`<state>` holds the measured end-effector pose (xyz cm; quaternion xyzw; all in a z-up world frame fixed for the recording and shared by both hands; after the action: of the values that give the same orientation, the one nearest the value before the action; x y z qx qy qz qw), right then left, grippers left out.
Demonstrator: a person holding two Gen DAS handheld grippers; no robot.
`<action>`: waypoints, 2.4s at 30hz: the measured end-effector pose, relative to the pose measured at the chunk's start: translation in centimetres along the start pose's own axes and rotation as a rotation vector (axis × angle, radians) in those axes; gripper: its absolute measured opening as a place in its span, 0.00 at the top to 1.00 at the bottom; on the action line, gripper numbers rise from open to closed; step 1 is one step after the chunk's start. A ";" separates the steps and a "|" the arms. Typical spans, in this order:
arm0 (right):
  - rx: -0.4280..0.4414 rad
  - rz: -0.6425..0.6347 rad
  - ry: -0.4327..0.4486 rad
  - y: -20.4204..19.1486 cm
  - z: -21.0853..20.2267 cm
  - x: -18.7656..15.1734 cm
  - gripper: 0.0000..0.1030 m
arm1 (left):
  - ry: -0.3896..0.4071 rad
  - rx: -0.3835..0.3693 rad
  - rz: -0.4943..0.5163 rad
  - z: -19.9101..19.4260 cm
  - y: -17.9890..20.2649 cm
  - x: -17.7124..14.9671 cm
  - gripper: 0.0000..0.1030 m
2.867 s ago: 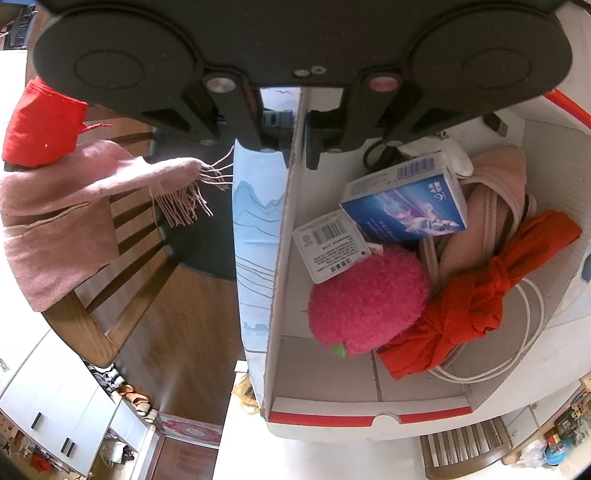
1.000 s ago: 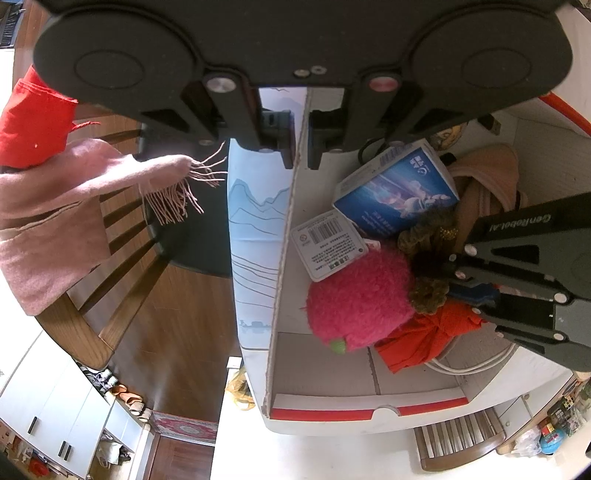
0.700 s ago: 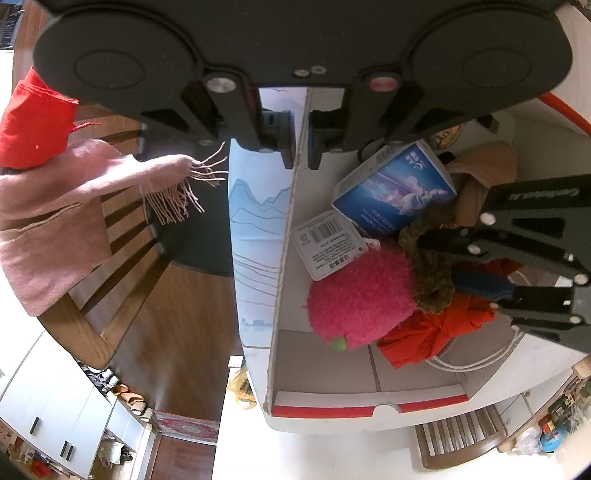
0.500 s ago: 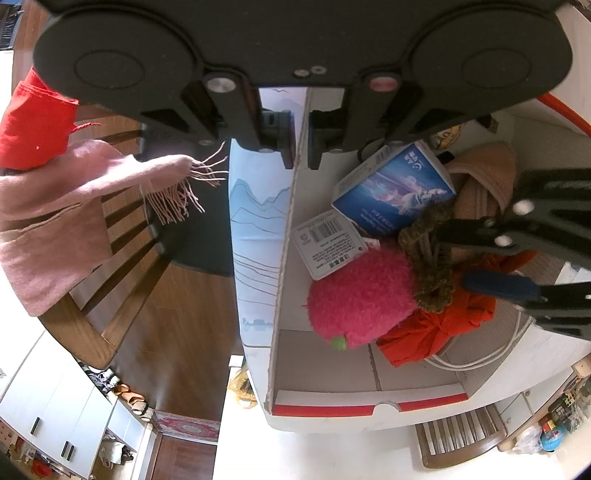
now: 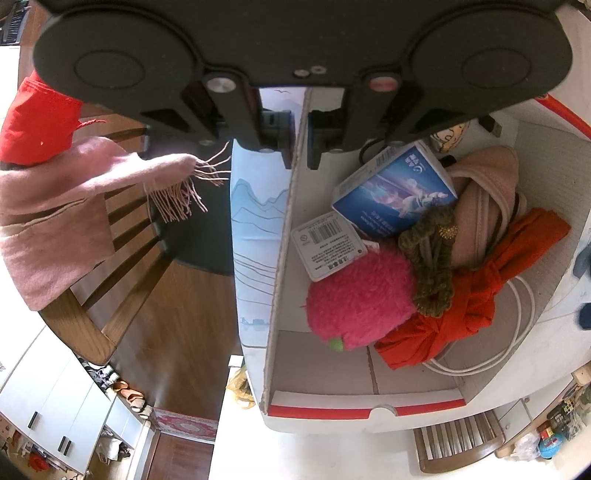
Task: Organize objects
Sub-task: 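Return the left gripper to the table and grasp the white printed face mask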
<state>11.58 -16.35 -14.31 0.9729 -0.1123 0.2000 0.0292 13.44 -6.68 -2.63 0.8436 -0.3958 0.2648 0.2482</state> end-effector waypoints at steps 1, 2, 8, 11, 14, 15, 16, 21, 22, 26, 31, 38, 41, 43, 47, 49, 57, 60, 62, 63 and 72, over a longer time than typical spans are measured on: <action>-0.002 -0.002 -0.002 0.0 0.0 0.0 0.95 | 0.011 0.009 -0.015 -0.6 -0.5 -0.2 0.26; -0.003 -0.003 -0.004 -0.1 0.0 0.1 0.95 | 0.025 0.022 -0.033 -1.4 -1.1 -0.4 0.24; -0.011 -0.009 -0.013 -0.2 0.1 0.3 0.95 | 0.056 0.123 -0.120 -4.8 -5.5 -2.4 0.17; -0.014 -0.012 -0.017 -0.3 0.1 0.3 0.94 | 0.052 0.171 -0.152 -6.0 -7.6 -3.7 0.14; -0.018 -0.014 -0.021 -0.3 0.1 0.4 0.93 | 0.039 0.218 -0.188 -6.8 -9.9 -5.3 0.10; -0.019 -0.013 -0.022 -0.3 0.1 0.4 0.93 | 0.035 0.235 -0.196 -7.1 -10.6 -5.7 0.09; -0.021 -0.014 -0.023 -0.4 0.1 0.4 0.93 | 0.031 0.254 -0.204 -7.3 -11.2 -6.1 0.07; -0.026 -0.020 -0.028 -0.4 0.1 0.4 0.93 | 0.007 0.330 -0.244 -8.2 -14.4 -8.5 0.05; -0.027 -0.021 -0.029 -0.5 0.1 0.4 0.92 | 0.004 0.345 -0.248 -8.2 -15.0 -8.9 0.04; -0.031 -0.022 -0.031 -0.5 0.1 0.4 0.92 | -0.021 0.414 -0.263 -8.7 -17.6 -10.9 0.00; -0.036 -0.020 -0.033 -0.5 0.1 0.4 0.91 | -0.080 0.489 -0.312 -8.5 -21.2 -13.7 0.00; -0.044 -0.023 -0.040 -0.5 0.0 0.4 0.91 | -0.129 0.556 -0.417 -7.8 -25.5 -17.5 0.00; -0.048 -0.024 -0.042 -0.5 0.1 0.4 0.91 | -0.135 0.561 -0.460 -7.5 -26.7 -18.2 0.00; -0.050 -0.025 -0.043 -0.6 0.2 0.4 0.91 | -0.131 0.561 -0.475 -7.4 -27.3 -18.5 0.00; -0.054 -0.026 -0.044 -0.6 0.2 0.3 0.91 | -0.133 0.569 -0.485 -6.8 -28.0 -18.7 0.00; -0.057 -0.025 -0.046 -0.6 0.3 0.3 0.92 | -0.146 0.575 -0.505 -6.5 -28.4 -19.0 0.00; -0.061 -0.026 -0.047 -0.5 0.4 0.2 0.93 | -0.150 0.588 -0.502 -6.2 -28.9 -19.5 0.00; -0.061 -0.025 -0.047 -0.5 0.4 0.2 0.93 | -0.144 0.587 -0.505 -6.1 -28.7 -19.5 0.02; -0.061 -0.026 -0.047 -0.5 0.4 0.2 0.93 | -0.141 0.587 -0.493 -6.1 -28.5 -19.5 0.05; -0.061 -0.027 -0.047 -0.5 0.4 0.2 0.93 | -0.137 0.584 -0.489 -6.2 -28.4 -19.4 0.08; -0.055 -0.024 -0.043 -0.6 0.4 0.2 0.93 | -0.106 0.578 -0.490 -6.9 -27.9 -18.8 0.56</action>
<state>12.03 -15.87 -14.58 0.9771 -0.1065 0.1754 0.0558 23.75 23.51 -15.50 0.9609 -0.1037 0.2544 0.0354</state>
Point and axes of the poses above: each gripper's, at about its wrist camera, not at the fingertips, and z roughly the way its jaws point, y to its right, x to its top, the point moved 6 cm from there along z, roughly the way its jaws point, and after that the axes turned 3 degrees about -z, right-handed, at the moved point
